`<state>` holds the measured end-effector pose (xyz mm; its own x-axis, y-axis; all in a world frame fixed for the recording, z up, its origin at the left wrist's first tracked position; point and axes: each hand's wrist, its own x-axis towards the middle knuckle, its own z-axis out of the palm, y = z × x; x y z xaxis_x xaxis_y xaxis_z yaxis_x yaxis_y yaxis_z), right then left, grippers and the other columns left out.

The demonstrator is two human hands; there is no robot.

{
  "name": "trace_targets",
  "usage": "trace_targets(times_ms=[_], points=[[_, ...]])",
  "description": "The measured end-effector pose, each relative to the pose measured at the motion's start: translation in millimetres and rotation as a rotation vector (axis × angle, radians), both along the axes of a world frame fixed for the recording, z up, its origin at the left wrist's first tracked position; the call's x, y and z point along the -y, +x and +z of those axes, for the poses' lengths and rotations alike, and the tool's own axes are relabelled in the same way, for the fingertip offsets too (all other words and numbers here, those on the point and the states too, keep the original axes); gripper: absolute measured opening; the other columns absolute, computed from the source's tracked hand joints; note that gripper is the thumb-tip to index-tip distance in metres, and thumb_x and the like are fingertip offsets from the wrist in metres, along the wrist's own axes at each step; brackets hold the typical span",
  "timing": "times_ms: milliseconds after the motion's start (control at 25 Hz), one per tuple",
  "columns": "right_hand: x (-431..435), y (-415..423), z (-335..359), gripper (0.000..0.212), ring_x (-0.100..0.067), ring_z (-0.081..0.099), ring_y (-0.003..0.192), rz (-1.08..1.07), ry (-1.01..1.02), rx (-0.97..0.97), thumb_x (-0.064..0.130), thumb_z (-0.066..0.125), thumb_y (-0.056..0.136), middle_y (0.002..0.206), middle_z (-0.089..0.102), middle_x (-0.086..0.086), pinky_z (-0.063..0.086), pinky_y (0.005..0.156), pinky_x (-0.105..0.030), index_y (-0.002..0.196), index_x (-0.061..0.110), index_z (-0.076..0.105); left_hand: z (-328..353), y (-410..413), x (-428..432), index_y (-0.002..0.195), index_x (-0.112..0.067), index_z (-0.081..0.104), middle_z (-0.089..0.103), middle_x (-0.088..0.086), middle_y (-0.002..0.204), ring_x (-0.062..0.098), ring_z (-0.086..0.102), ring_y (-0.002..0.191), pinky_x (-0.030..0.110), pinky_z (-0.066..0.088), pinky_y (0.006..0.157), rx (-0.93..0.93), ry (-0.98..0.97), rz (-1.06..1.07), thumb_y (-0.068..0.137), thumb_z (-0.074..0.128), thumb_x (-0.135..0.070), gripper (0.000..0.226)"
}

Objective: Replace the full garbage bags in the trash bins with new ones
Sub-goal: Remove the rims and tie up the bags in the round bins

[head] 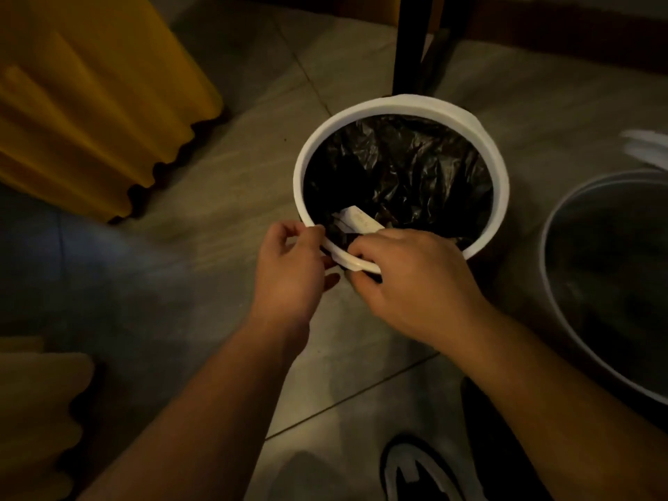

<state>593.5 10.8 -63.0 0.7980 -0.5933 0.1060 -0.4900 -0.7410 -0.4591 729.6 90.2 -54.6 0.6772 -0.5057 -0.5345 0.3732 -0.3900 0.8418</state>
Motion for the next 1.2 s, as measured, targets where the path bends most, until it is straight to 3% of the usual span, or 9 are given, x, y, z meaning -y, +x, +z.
trace_targets(times_ms=[160,240,320,440,640,760,920,1040,1200], points=[[-1,1,1,0.025,-0.015,0.057,0.066,0.005,0.091,0.034,0.045,0.057,0.101,0.078,0.065,0.007,0.046,0.056,-0.034,0.097,0.026,0.074,-5,5,-7,0.099,-0.022,0.067,0.079,0.000,0.102,0.020,0.076,0.099,0.038,0.060,0.077,0.022,0.001,-0.010,0.098,0.050,-0.021,0.018],[0,1,6,0.024,-0.016,0.059,0.065,0.011,0.113,0.061,0.045,0.057,0.100,0.077,0.065,0.008,0.047,0.055,-0.033,0.096,0.028,0.073,-16,5,-10,0.103,-0.020,0.062,0.076,0.006,0.109,0.025,0.073,0.106,0.046,0.061,0.088,0.080,0.012,0.000,0.098,0.057,-0.021,0.007],[3,3,14,0.021,-0.016,0.061,0.068,0.006,0.115,0.061,0.045,0.059,0.099,0.080,0.067,0.008,0.051,0.058,-0.038,0.099,0.029,0.073,-26,6,-3,0.113,-0.018,0.053,0.073,0.009,0.114,0.025,0.074,0.106,0.049,0.061,0.092,0.050,-0.010,0.008,0.099,0.066,-0.021,0.020],[8,4,35,0.016,-0.011,0.064,0.071,0.014,0.167,0.113,0.042,0.065,0.098,0.082,0.069,0.010,0.055,0.064,-0.039,0.103,0.030,0.075,-31,4,3,0.124,-0.023,0.045,0.079,0.010,0.108,0.022,0.078,0.098,0.037,0.065,0.075,-0.144,-0.064,-0.007,0.095,0.070,-0.015,0.038],[32,-6,100,0.027,0.003,0.067,0.078,-0.101,0.001,0.425,0.047,0.067,0.090,0.085,0.069,0.021,0.055,0.059,-0.015,0.116,0.037,0.067,-26,5,8,0.110,-0.018,0.054,0.077,0.013,0.106,0.024,0.079,0.089,0.028,0.061,0.059,-0.185,-0.053,0.041,0.098,0.064,-0.008,0.018],[75,-5,137,0.031,0.004,0.067,0.083,-0.197,-0.092,0.565,0.040,0.073,0.093,0.095,0.067,0.021,0.053,0.067,-0.008,0.123,0.036,0.064,-22,7,-1,0.100,-0.019,0.052,0.074,0.015,0.109,0.026,0.074,0.093,0.025,0.057,0.055,-0.197,-0.036,0.017,0.098,0.062,-0.008,0.015],[131,10,162,0.024,-0.009,0.063,0.091,-0.326,-0.283,0.588,0.032,0.061,0.101,0.106,0.067,0.003,0.054,0.076,-0.025,0.122,0.022,0.065,-17,6,-7,0.100,-0.016,0.049,0.069,0.023,0.115,0.030,0.070,0.095,0.034,0.060,0.060,-0.184,-0.006,-0.006,0.097,0.061,-0.006,0.015],[154,20,166,0.022,-0.016,0.058,0.101,-0.423,-0.336,0.545,0.021,0.052,0.103,0.117,0.061,-0.006,0.052,0.090,-0.041,0.121,0.016,0.064,-9,2,-10,0.098,-0.014,0.047,0.066,0.021,0.106,0.032,0.068,0.093,0.038,0.058,0.067,-0.188,0.000,0.008,0.098,0.064,-0.007,0.018],[151,14,135,0.029,-0.030,0.046,0.134,-0.601,-0.446,0.456,0.015,0.055,0.093,0.141,0.050,-0.012,0.035,0.112,-0.051,0.119,0.018,0.069,-1,7,-12,0.085,-0.012,0.049,0.056,0.014,0.081,0.024,0.057,0.074,0.030,0.053,0.052,-0.189,0.003,0.037,0.099,0.064,-0.004,0.022]])
